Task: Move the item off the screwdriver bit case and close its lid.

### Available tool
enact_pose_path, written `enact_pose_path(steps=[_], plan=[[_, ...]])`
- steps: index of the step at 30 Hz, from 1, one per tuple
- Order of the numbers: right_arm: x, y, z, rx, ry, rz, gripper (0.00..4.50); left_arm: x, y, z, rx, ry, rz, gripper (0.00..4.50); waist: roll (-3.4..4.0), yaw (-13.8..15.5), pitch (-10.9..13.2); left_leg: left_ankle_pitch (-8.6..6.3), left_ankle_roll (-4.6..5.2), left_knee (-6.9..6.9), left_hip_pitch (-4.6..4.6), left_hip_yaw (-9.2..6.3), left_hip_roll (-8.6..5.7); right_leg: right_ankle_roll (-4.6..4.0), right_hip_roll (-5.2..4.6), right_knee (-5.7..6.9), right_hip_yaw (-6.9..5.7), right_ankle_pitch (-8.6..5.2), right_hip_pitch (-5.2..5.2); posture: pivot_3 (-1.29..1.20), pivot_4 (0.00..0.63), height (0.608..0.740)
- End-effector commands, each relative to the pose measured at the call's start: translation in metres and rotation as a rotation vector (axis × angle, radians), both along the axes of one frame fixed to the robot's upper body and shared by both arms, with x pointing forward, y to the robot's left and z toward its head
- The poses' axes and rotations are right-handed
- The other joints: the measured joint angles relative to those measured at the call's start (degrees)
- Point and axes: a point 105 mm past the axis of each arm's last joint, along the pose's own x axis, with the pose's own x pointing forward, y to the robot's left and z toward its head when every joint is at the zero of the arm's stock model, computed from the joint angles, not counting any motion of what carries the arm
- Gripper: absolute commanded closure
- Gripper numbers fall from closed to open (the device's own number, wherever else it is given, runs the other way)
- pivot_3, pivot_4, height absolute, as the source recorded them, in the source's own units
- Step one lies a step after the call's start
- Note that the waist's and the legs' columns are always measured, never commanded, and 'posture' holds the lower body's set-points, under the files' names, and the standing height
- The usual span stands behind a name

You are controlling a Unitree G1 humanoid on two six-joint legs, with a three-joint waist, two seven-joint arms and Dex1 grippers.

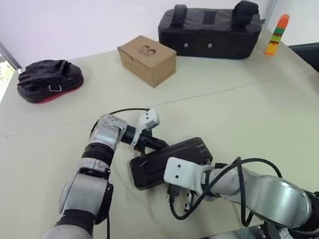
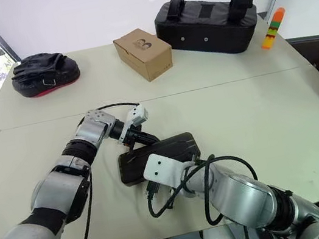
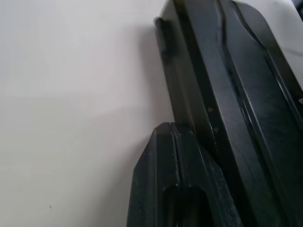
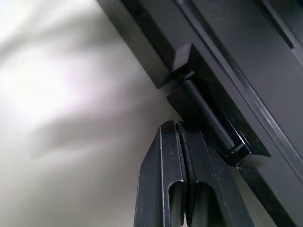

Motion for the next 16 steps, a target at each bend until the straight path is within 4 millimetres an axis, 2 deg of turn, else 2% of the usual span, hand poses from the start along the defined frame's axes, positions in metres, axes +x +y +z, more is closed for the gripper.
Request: enact_pose_path(steps=[1,5,7,8,10,13,15,16], plan=[[-0.014,-0.004,0.020,0.182,0.044,0.017,4.46,0.018,-0.011,0.006,-0.066,-0.080,0.137,4.50,-0.04,1.07,0.00,0.00,0.01,0.03,0.02,-0.03,-0.02,0.01,0.00,-0.11,-0.02,0.00,0.12,0.00,0.150,0.740],[-0.035,-0.020,0.031,0.419,0.190,0.019,4.46,0.032,-0.012,0.032,-0.192,-0.159,0.204,4.50,-0.09,0.97,-0.01,-0.02,0.03,0.04,0.03,-0.05,-0.04,0.15,-0.01,-0.33,-0.02,0.09,0.24,0.00,0.150,0.740],[-0.050,-0.020,0.039,0.534,0.272,0.083,4.46,0.036,-0.008,0.044,-0.249,-0.183,0.231,4.50,-0.08,0.70,0.00,-0.03,0.05,0.04,0.05,-0.04,-0.03,0.16,0.01,-0.32,-0.02,0.09,0.23,0.00,0.150,0.740],[-0.054,-0.026,0.053,0.619,0.273,0.126,4.46,0.041,-0.001,0.057,-0.316,-0.184,0.268,4.50,-0.08,0.63,0.00,-0.03,0.05,0.02,0.05,-0.04,-0.01,0.16,0.02,-0.31,-0.02,0.09,0.20,0.00,0.150,0.740],[-0.050,-0.042,0.071,0.672,0.218,0.138,4.46,0.047,0.016,0.076,-0.403,-0.207,0.333,4.50,-0.09,0.33,0.08,-0.03,0.04,0.00,0.07,-0.04,0.04,0.15,0.05,-0.28,-0.02,0.09,0.20,0.00,0.150,0.740],[0.002,-0.081,0.092,0.727,0.047,-0.080,4.46,0.046,0.052,0.090,-0.469,-0.247,0.429,4.50,-0.06,-0.88,0.08,-0.03,0.04,-0.04,0.27,0.05,0.06,0.16,0.04,-0.22,0.05,0.10,0.27,0.00,0.150,0.740],[0.038,-0.113,0.100,0.749,-0.072,-0.226,4.46,0.033,0.084,0.094,-0.495,-0.245,0.538,4.50,-0.01,-1.08,0.06,-0.04,0.04,-0.27,0.65,0.17,0.09,0.14,0.02,-0.22,0.20,0.08,0.46,0.00,0.150,0.740],[0.050,-0.126,0.100,0.747,-0.117,-0.264,4.46,0.023,0.098,0.092,-0.489,-0.244,0.592,4.50,-0.01,-1.08,0.06,-0.04,0.03,-0.34,0.72,0.17,0.10,0.11,0.03,-0.23,0.22,0.06,0.51,0.00,0.150,0.740]])
